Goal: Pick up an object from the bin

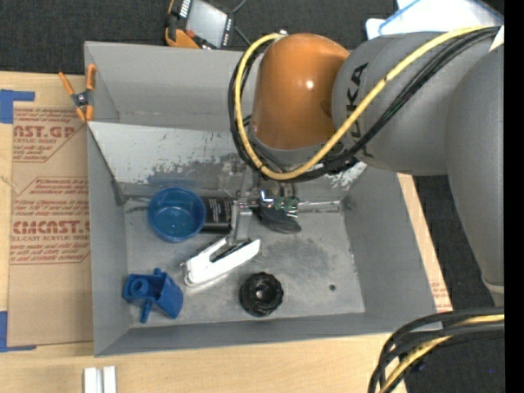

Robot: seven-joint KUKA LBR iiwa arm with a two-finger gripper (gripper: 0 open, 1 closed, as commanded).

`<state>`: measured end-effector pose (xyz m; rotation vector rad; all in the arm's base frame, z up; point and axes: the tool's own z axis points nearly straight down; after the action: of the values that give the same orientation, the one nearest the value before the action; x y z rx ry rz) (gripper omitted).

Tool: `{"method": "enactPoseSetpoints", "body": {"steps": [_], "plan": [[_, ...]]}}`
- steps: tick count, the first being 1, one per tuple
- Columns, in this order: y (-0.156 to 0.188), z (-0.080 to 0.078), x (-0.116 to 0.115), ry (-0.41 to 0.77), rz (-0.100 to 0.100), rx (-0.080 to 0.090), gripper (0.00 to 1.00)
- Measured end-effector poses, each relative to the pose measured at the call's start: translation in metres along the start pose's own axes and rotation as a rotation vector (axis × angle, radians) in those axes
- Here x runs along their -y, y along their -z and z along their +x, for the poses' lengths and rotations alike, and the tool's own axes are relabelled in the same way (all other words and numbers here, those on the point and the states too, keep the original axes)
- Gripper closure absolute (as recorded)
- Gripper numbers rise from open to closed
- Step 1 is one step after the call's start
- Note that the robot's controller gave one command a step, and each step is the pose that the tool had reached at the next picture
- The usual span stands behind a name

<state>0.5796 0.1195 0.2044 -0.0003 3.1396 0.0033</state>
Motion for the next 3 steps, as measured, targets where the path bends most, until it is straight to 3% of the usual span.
{"method": "enactPoseSetpoints", "body": {"steps": [2,3], "plan": [[-0.016,0.004,0.011,0.013,-0.001,0.006,0.0],[-0.056,0.052,0.001,0.285,-0.002,0.009,0.0]]}}
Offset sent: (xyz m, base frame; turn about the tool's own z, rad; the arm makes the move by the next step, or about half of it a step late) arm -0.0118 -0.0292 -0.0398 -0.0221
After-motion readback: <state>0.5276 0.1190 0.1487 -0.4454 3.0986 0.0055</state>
